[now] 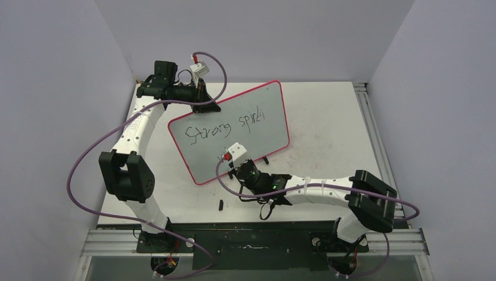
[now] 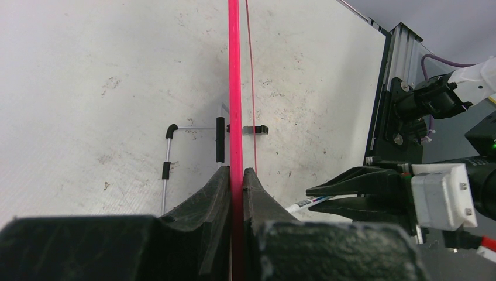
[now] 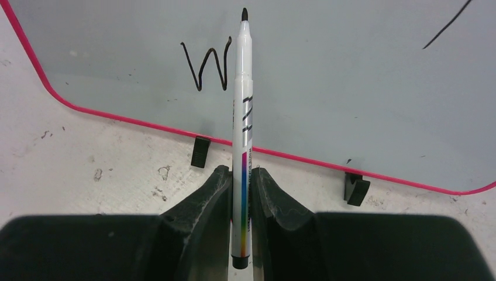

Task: Write a sentence on the whiteboard

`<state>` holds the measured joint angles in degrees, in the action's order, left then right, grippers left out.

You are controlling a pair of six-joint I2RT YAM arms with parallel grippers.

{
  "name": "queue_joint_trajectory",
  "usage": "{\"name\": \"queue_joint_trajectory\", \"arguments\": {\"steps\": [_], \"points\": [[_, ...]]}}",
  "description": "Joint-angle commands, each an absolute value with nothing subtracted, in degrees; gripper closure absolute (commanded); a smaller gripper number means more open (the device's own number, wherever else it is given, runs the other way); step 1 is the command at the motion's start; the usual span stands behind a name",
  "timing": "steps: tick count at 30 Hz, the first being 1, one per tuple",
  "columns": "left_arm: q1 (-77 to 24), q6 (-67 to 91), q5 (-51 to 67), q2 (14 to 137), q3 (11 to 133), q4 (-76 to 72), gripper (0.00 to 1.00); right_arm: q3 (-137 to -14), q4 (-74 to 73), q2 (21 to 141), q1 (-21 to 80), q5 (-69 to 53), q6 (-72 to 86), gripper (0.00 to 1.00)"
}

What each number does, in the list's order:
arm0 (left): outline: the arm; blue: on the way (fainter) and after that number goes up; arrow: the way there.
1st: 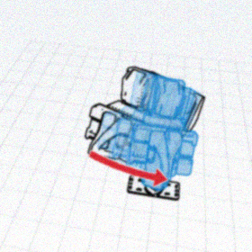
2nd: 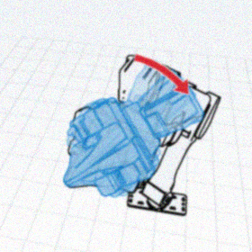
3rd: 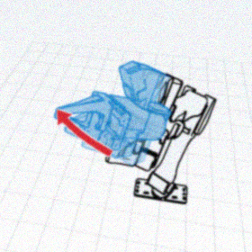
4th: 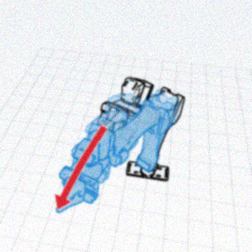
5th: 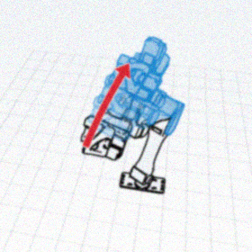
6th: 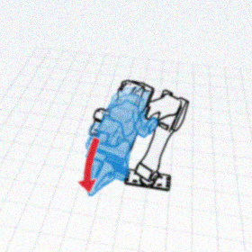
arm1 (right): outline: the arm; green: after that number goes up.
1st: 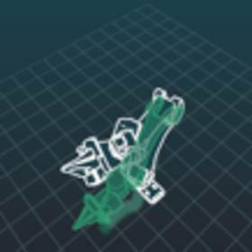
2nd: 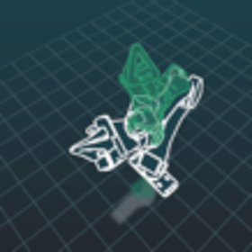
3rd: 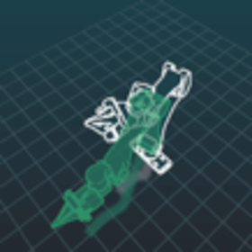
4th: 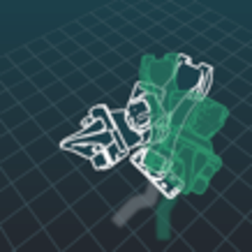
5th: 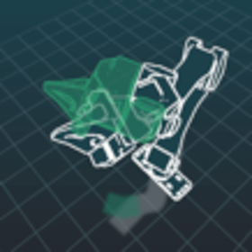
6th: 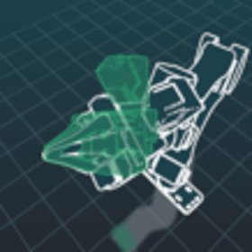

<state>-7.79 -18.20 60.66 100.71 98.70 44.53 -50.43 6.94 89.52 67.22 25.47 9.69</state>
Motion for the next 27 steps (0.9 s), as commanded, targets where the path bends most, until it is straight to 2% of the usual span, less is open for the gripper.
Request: {"name": "queue_joint_trajectory", "arguments": {"steps": [1,27], "points": [[-10.11,-19.60,60.11,101.37,95.80,51.33,1.00,-49.19,9.70,84.93,67.63,27.92,10.90,0.95],[-10.08,-19.60,59.94,101.43,95.87,51.42,1.00,-48.58,10.34,91.51,65.27,25.17,12.22,0.95]]}}
